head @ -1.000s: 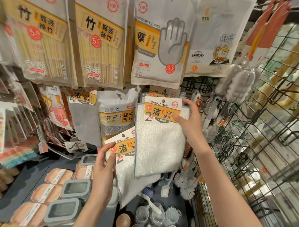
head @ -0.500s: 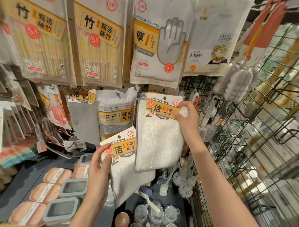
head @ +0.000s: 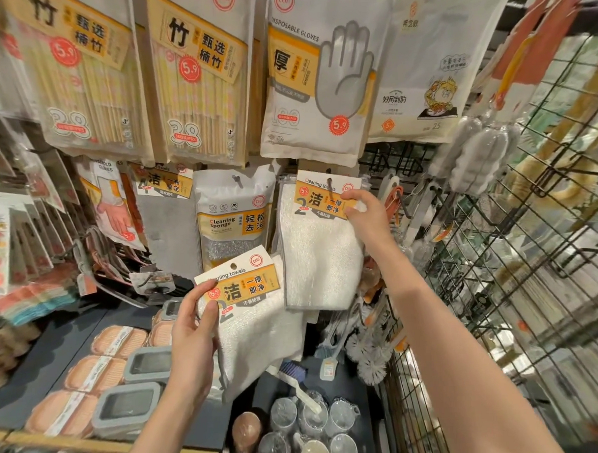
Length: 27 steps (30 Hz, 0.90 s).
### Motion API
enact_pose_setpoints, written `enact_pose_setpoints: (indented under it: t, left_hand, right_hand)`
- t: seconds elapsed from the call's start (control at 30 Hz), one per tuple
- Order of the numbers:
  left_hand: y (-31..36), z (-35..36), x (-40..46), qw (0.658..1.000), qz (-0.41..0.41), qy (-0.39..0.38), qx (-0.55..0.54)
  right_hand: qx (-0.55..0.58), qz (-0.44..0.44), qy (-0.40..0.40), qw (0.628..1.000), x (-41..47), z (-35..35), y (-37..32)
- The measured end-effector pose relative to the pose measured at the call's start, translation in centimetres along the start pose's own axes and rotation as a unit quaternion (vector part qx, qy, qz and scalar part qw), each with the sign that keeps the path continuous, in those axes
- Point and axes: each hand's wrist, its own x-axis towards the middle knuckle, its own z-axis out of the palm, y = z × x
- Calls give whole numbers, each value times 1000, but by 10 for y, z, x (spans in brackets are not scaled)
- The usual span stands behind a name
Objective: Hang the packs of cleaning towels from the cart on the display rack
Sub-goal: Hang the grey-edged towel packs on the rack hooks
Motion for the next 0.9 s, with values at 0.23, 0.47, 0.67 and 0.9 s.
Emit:
enact_pose_setpoints:
  t: [0.23, 0.47, 0.67, 0.9]
  left_hand:
    - [1, -12, -4, 1000, 12, 2, 2]
    - [6, -8, -3, 1000, 11, 0, -7]
    - [8, -2, -7, 1000, 9, -6, -8]
    - [7, 5, -10, 1000, 15, -22, -6]
  right_hand:
    - [-40, 23, -30, 999, 18, 6, -11]
    - [-87, 70, -56, 992, 16, 1, -7]
    - [-88, 102, -41, 990, -5, -12, 2]
    - [-42, 31, -132, 990, -67, 2, -6]
